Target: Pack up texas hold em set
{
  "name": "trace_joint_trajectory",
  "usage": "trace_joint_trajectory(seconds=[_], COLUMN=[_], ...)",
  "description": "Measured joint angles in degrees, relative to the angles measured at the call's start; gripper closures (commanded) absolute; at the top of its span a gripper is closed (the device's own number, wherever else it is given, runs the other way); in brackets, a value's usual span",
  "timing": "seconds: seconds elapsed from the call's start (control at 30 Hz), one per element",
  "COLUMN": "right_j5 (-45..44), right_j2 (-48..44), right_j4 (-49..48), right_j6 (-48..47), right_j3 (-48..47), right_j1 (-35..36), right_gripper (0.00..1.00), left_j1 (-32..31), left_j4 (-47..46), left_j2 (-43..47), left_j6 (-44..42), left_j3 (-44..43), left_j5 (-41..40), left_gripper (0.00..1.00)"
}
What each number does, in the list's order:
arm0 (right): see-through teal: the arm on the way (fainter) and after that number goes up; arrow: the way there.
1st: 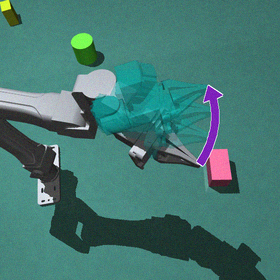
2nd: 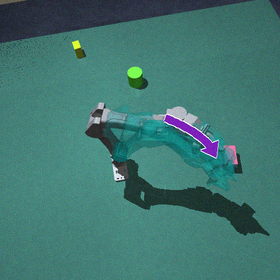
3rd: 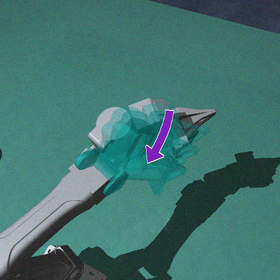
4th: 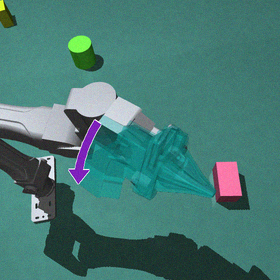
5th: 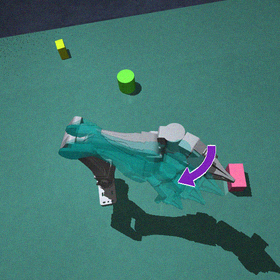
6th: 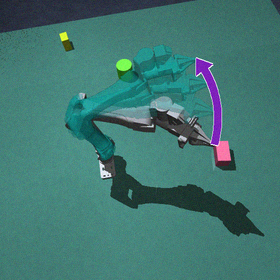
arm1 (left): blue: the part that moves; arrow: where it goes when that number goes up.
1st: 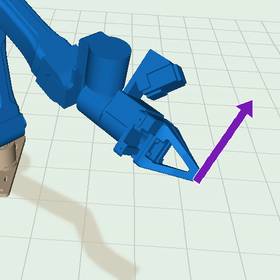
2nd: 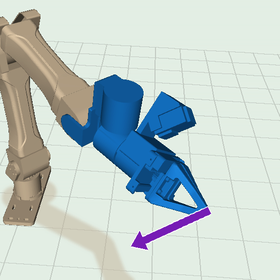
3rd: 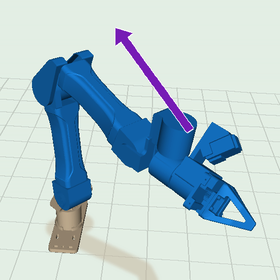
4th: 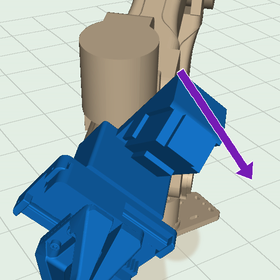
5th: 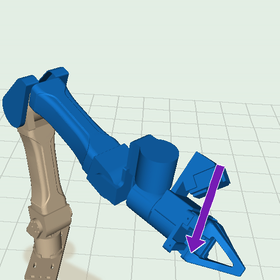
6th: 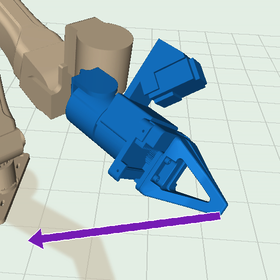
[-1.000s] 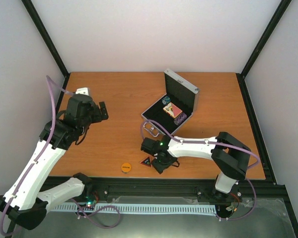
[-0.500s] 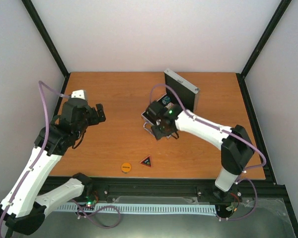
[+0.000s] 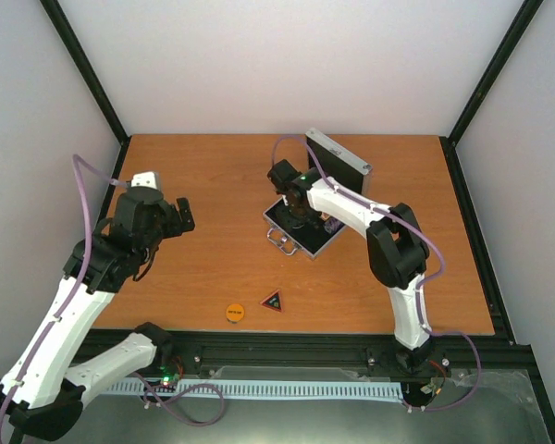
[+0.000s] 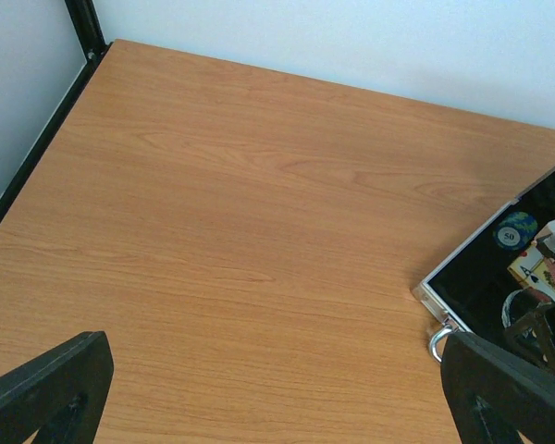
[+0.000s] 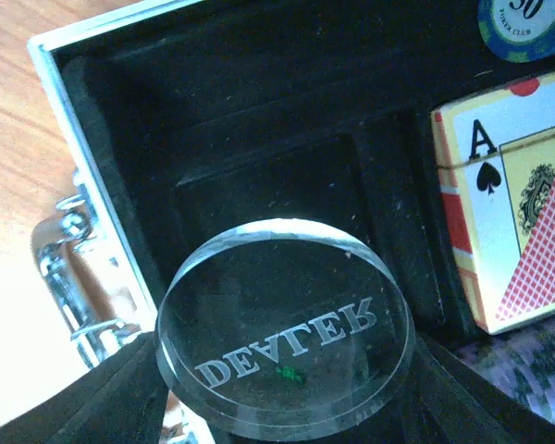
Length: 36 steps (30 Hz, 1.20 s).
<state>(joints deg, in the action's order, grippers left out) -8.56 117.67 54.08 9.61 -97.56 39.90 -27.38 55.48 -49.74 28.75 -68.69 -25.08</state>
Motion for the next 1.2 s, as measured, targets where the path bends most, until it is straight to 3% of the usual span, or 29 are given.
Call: trace_joint_trajectory(seconds=[0.57,0.73,0.83,0.93,1.07,1.2], right_j5=[0.42,1.07,2.12,3.02,2.93,2.93], right_j2=[6.95,9.07,9.35,9.64,10.01,9.99], right_j4=[-2.62,-2.67,-2.47,-2.21,-1.7,-1.9], right_j6=[-3.06,-3.63,-3.93,-4.26,-4.72,-4.66], right_j3=[-2.05,-3.28,-3.65,-3.89,-4.46,-4.5], right_j1=[-2.75,-2.93,-3.15,-3.32,-3.69,-3.89], right_gripper=[0.65,0.61,0.51,0.27,0.07,0.05], left_j1=[0.0,0.0,0.0,0.0,0.0,0.0], left_j4=[0.26,0.28,0.26,0.22,-0.11,-0.17], left_j2=[-1.11,-1.79,-2.32,-2.78,-3.52,-4.22], left_j6=[0.11,0.09,0.09,0.07,0.04,0.02], left_j3=[1.7,1.84,1.84,1.84,1.84,1.84], left_j5=[-0.22,-0.22,-0.26,-0.26,-0.22,-0.2], left_gripper=[0.0,0.0,0.0,0.0,0.0,0.0])
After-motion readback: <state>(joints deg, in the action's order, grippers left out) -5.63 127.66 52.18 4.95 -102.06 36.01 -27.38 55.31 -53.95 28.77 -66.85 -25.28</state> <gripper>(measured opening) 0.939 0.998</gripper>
